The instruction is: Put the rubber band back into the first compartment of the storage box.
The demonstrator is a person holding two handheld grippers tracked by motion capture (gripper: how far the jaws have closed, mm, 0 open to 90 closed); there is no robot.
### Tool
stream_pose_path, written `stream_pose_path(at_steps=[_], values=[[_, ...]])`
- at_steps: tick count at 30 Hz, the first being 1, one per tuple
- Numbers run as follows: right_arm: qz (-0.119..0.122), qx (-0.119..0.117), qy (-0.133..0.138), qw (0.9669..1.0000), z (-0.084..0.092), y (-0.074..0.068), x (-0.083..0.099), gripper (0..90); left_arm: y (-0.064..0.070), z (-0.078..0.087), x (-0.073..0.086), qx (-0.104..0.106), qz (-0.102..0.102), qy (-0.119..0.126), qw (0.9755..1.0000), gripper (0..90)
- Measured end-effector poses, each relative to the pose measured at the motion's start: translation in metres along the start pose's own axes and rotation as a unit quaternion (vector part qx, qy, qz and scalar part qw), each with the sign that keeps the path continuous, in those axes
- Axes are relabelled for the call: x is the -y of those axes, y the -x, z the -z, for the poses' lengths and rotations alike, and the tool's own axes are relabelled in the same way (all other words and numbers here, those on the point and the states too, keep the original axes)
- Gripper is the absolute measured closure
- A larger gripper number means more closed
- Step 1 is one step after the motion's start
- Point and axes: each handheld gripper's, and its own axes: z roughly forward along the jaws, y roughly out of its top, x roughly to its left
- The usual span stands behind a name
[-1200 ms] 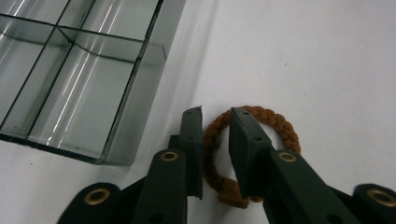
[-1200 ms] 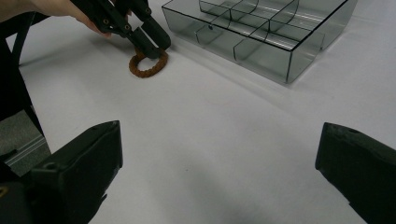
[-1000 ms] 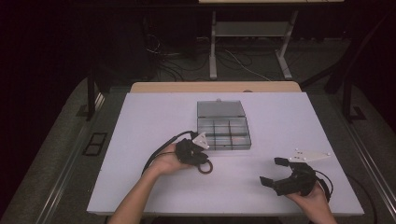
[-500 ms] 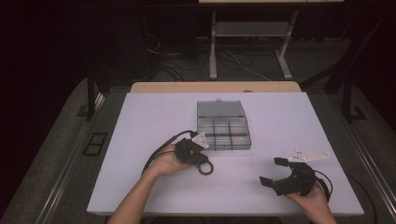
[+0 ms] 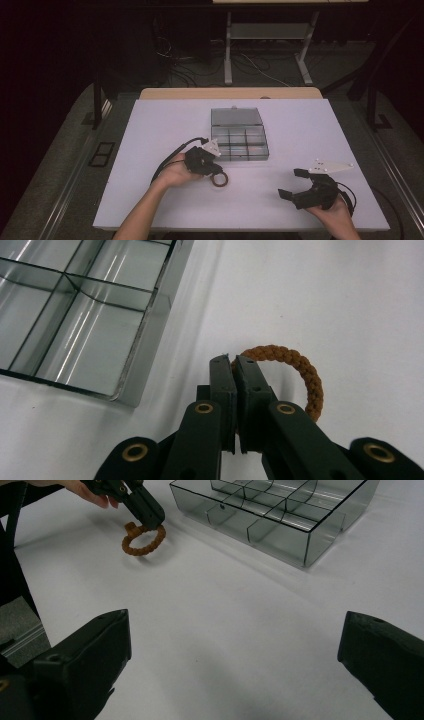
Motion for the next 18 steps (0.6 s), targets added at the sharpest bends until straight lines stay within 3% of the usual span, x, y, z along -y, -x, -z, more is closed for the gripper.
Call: stream_pose_path(at_steps=[18], values=[[0.001,0.001,0.002,1.0000,0.001,0.001,0.000,0.9,-0.003,0.031,-0.016,-0.009,-0.012,0.011,0.9998,85.9]])
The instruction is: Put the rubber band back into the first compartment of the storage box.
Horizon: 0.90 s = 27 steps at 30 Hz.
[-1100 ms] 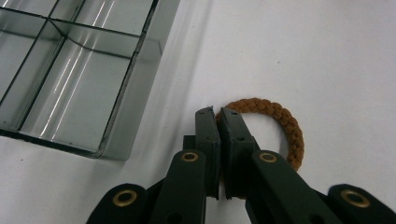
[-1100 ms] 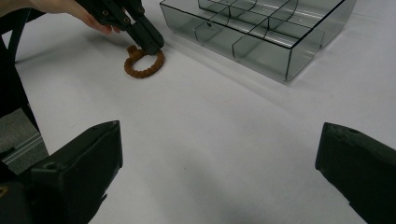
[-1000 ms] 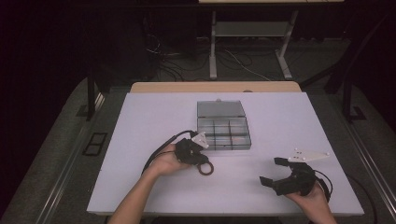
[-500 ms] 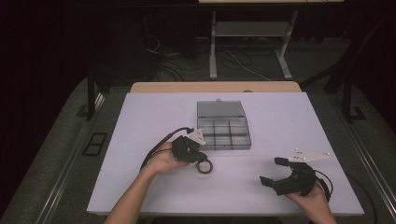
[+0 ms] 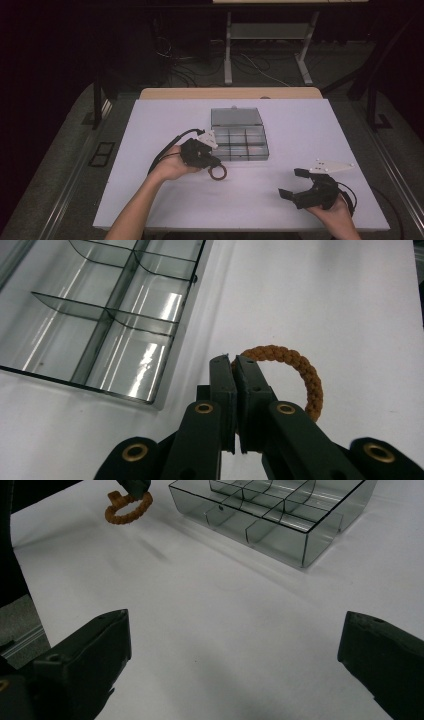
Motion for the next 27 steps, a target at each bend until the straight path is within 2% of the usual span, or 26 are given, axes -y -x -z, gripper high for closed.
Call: stream_pose_path(at_steps=[10,18,27], values=[[-0.002,-0.001,-0.002,1.0000,0.000,0.000,0.000,0.9,-0.005,0.009,-0.010,-0.007,-0.001,0.002,1.0000,85.9],[-0.004,-0.001,-0.001,1.0000,0.001,0.000,0.000,0.8,-0.008,0.014,-0.019,-0.012,-0.009,-0.002,0.9999,85.9],[-0.002,0.000,0.001,1.0000,0.001,0.001,0.000,0.9,-0.014,0.019,-0.027,-0.019,-0.007,-0.001,0.9998,85.9]])
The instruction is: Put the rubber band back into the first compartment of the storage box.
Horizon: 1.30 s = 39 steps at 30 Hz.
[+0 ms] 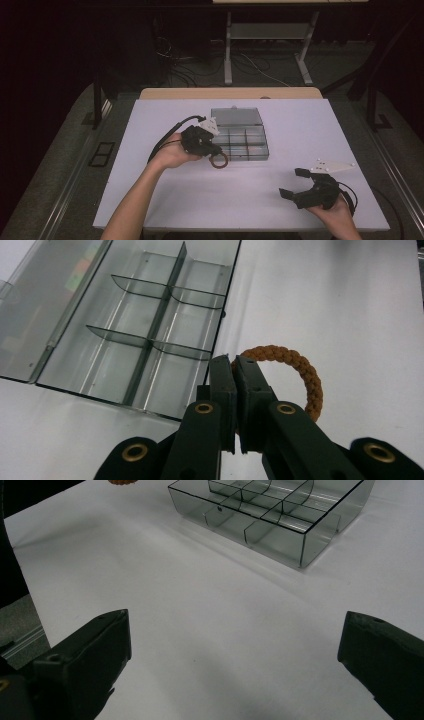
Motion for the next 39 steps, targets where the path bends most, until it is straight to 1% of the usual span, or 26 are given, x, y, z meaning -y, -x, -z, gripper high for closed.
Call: stream_pose_path(at_steps=[4,5,9,10,12,14,15,16,22,27,28,30,32,34,35,37,38,39], values=[[0.001,0.000,0.001,1.0000,0.000,0.000,0.000,0.8,-0.002,0.003,-0.004,-0.002,0.005,0.003,1.0000,85.9],[0.001,0.000,0.001,1.0000,0.000,0.000,0.000,0.8,-0.004,0.003,-0.005,-0.005,-0.005,0.002,1.0000,85.9],[0.000,0.001,0.002,1.0000,0.001,0.000,0.000,0.8,-0.006,0.005,-0.009,-0.009,-0.010,-0.003,0.9999,85.8],[0.000,0.000,0.002,1.0000,0.001,0.000,0.000,0.9,-0.006,0.005,-0.010,-0.010,-0.007,-0.001,0.9999,85.8],[-0.001,0.000,0.002,1.0000,0.001,0.000,0.000,0.8,-0.007,0.004,-0.012,-0.013,-0.010,0.003,0.9999,85.8],[0.000,0.000,0.002,1.0000,0.001,0.001,0.000,0.8,-0.009,0.005,-0.014,-0.012,-0.012,-0.007,0.9998,85.8],[0.000,0.001,0.002,1.0000,0.002,0.001,0.000,0.8,-0.009,0.004,-0.015,-0.013,-0.011,-0.004,0.9999,85.8],[0.000,0.001,0.002,1.0000,0.002,0.001,0.000,0.8,-0.010,0.004,-0.017,-0.013,-0.012,-0.008,0.9998,85.8],[-0.001,0.001,0.003,1.0000,0.002,0.001,0.000,0.9,-0.015,0.004,-0.022,-0.018,-0.013,-0.010,0.9997,85.8],[-0.001,0.001,0.004,1.0000,0.003,0.001,0.001,0.8,-0.020,0.004,-0.024,-0.023,-0.010,-0.010,0.9996,85.8],[0.000,0.001,0.004,1.0000,0.003,0.001,0.001,0.9,-0.021,0.004,-0.025,-0.022,-0.009,-0.013,0.9996,85.7],[0.000,0.001,0.005,1.0000,0.003,0.001,0.001,0.8,-0.023,0.004,-0.025,-0.025,-0.003,-0.009,0.9996,85.7],[0.000,0.001,0.005,1.0000,0.003,0.002,0.001,0.8,-0.025,0.004,-0.026,-0.028,-0.003,-0.011,0.9996,85.8],[0.000,0.000,0.005,1.0000,0.003,0.002,0.001,0.9,-0.027,0.003,-0.027,-0.029,0.002,-0.011,0.9995,85.7],[0.000,0.000,0.005,1.0000,0.003,0.002,0.001,0.8,-0.029,0.003,-0.027,-0.031,-0.002,-0.011,0.9995,85.7],[0.000,0.000,0.005,1.0000,0.003,0.002,0.001,0.8,-0.032,0.002,-0.027,-0.031,0.005,-0.008,0.9995,85.8],[-0.002,0.000,0.005,1.0000,0.003,0.001,0.001,0.9,-0.033,0.002,-0.026,-0.032,0.004,-0.012,0.9994,85.7],[-0.002,0.000,0.005,1.0000,0.003,0.002,0.001,0.8,-0.034,0.000,-0.026,-0.033,0.006,-0.009,0.9994,85.7]])
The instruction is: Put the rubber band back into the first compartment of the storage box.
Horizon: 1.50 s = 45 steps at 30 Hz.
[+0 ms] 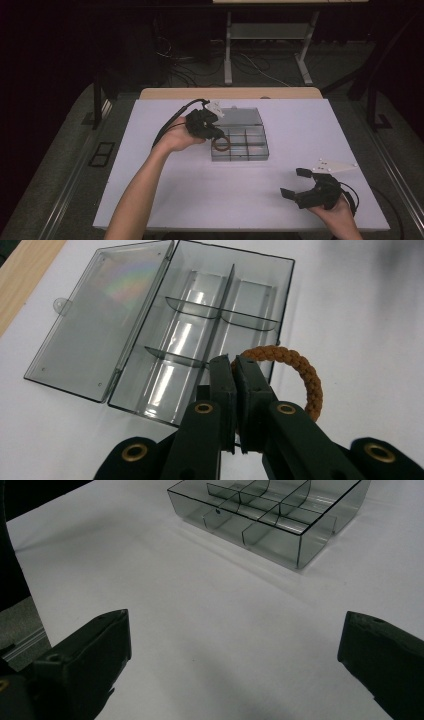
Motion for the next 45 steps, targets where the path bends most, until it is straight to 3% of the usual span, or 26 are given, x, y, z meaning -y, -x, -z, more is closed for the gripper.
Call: stream_pose_path(at_steps=[20,27,28,33,45], values=[[0.000,0.000,-0.001,1.0000,0.001,0.001,0.001,0.9,-0.020,-0.017,0.009,-0.019,0.030,0.005,0.9993,85.6],[0.000,0.000,-0.001,1.0000,0.000,0.002,0.001,0.9,-0.024,-0.026,0.010,-0.016,0.026,-0.001,0.9995,85.6],[0.001,0.000,-0.001,1.0000,0.000,0.002,0.001,0.8,-0.026,-0.026,0.010,-0.014,0.014,-0.011,0.9997,85.6],[0.000,0.001,-0.003,1.0000,0.000,0.002,0.001,0.8,-0.027,-0.035,0.011,-0.010,0.023,-0.010,0.9996,85.6],[0.001,0.000,-0.004,1.0000,0.000,0.002,0.001,0.8,-0.027,-0.050,0.012,-0.002,0.020,-0.018,0.9996,85.6]])
